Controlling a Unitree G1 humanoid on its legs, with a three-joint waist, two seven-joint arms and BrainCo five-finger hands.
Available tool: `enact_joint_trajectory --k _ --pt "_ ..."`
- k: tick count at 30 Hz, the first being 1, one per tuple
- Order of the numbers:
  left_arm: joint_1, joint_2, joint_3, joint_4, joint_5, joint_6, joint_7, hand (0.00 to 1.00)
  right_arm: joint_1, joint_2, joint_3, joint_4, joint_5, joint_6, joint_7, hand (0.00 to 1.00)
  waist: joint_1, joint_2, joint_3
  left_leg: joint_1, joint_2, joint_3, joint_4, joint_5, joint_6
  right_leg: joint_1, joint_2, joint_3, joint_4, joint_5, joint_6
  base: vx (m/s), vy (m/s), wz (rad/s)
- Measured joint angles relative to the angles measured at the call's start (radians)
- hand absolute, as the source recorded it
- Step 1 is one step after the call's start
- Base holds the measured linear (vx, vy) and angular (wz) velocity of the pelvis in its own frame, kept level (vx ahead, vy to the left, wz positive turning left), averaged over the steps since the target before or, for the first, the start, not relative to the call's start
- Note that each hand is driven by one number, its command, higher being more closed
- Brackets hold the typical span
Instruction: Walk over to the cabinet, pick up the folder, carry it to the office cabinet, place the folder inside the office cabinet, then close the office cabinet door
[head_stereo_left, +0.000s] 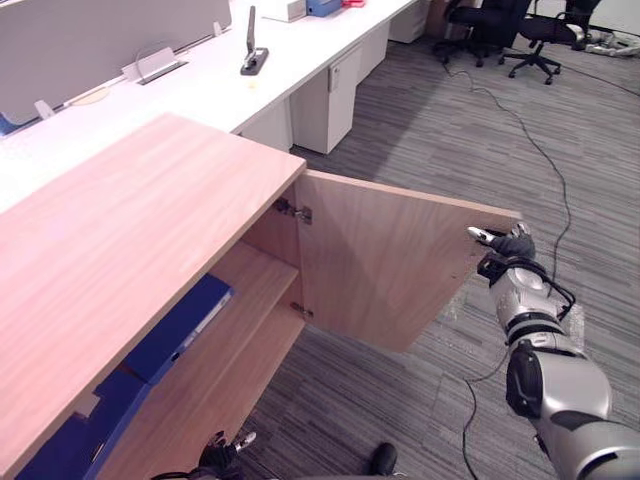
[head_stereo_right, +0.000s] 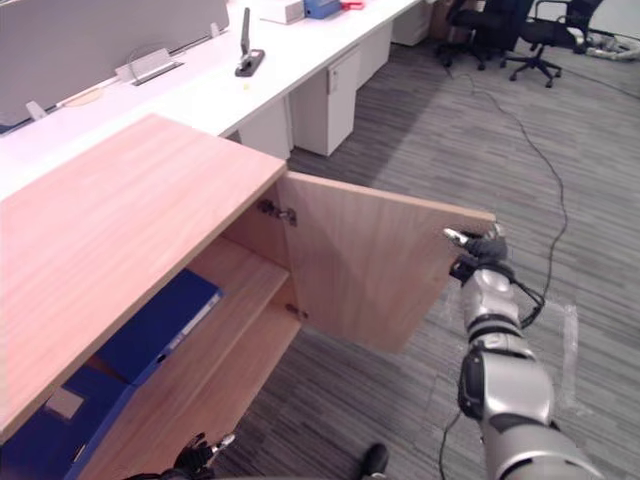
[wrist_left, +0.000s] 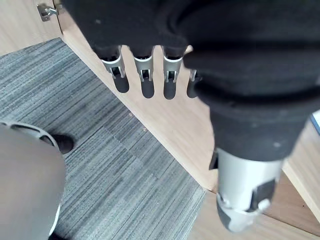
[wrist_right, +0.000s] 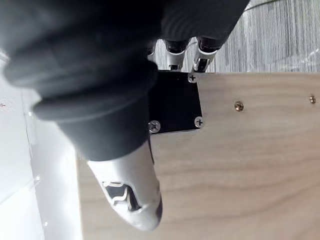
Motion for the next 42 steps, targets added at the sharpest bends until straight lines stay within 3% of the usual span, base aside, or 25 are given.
enact_joint_trajectory --k 7,14,18,21,23,27,30,34,39,42 --pt "0.014 0.004 0.002 -0.007 0.000 0.000 -0.009 0.00 -0.012 -0.034 0.134 0.001 -0.002 0.022 0.045 0.00 -0.018 0.003 0.001 0.000 -0.004 -0.022 0.002 0.012 -0.011 0.003 -0.006 -0.003 0.000 0.003 0.003 0.00 0.000 0.00" --pt "0.018 0.008 0.002 -0.008 0.001 0.000 -0.030 0.00 0.008 -0.156 0.512 -0.070 -0.160 0.053 0.156 0.00 -0.033 0.001 0.009 0.011 0.008 -0.013 -0.016 0.012 -0.012 -0.005 0.013 0.011 -0.006 0.005 0.007 -0.07 -0.013 -0.09" --pt "0.022 0.032 0.003 -0.009 0.005 0.000 -0.049 0.00 0.088 -0.237 0.756 -0.299 -0.270 0.066 0.246 0.00 -0.043 -0.022 0.024 0.019 0.040 0.029 -0.034 0.006 -0.025 -0.035 0.056 0.067 -0.007 -0.004 0.008 -0.11 -0.096 -0.44" --pt "0.023 0.036 0.007 -0.007 0.023 0.000 -0.053 0.00 0.157 -0.285 0.918 -0.512 -0.365 0.066 0.361 0.00 -0.067 -0.026 0.026 0.024 0.071 0.070 -0.031 0.005 -0.045 -0.052 0.097 0.103 -0.007 -0.023 -0.003 -0.05 -0.148 -0.49" --pt "0.013 0.035 0.009 -0.005 0.037 0.001 -0.055 0.00 0.208 -0.294 0.997 -0.652 -0.396 0.040 0.447 0.00 -0.074 -0.026 0.026 0.021 0.089 0.090 -0.033 0.011 -0.059 -0.069 0.122 0.122 -0.006 -0.030 -0.013 0.00 -0.114 -0.34" --pt "0.002 0.031 0.045 -0.005 0.048 0.000 -0.059 0.00 0.291 -0.235 1.085 -0.801 -0.397 -0.024 0.534 0.00 -0.075 -0.026 0.025 0.027 0.112 0.111 -0.034 0.026 -0.082 -0.074 0.157 0.141 -0.001 -0.033 -0.047 0.05 -0.095 -0.14" --pt "0.002 0.032 0.097 -0.003 0.042 0.000 -0.050 0.00 0.311 -0.149 1.106 -0.853 -0.392 -0.060 0.545 0.00 -0.066 -0.026 0.021 0.030 0.118 0.120 -0.033 0.031 -0.086 -0.073 0.164 0.146 -0.001 -0.032 -0.054 0.02 -0.033 -0.08" --pt "0.003 0.032 0.146 0.015 0.023 -0.001 -0.036 0.00 0.319 -0.076 1.117 -0.857 -0.391 -0.062 0.542 0.00 -0.043 -0.027 0.010 0.034 0.115 0.119 -0.034 0.031 -0.087 -0.068 0.161 0.145 -0.001 -0.031 -0.055 -0.02 0.007 0.02" --pt "0.004 0.011 0.239 0.038 -0.008 -0.002 -0.011 0.00 0.315 0.049 1.212 -0.820 -0.400 -0.062 0.523 0.00 -0.005 -0.050 -0.005 0.020 0.100 0.080 -0.039 0.055 -0.075 -0.063 0.136 0.109 -0.001 -0.024 -0.056 -0.05 -0.001 0.23" --pt "0.007 -0.017 0.294 0.054 -0.022 -0.002 -0.008 0.00 0.302 0.156 1.255 -0.737 -0.435 -0.060 0.514 0.00 0.043 -0.075 -0.020 -0.008 0.092 0.025 -0.039 0.064 -0.064 -0.061 0.116 0.057 -0.001 -0.020 -0.054 -0.10 0.002 0.55"
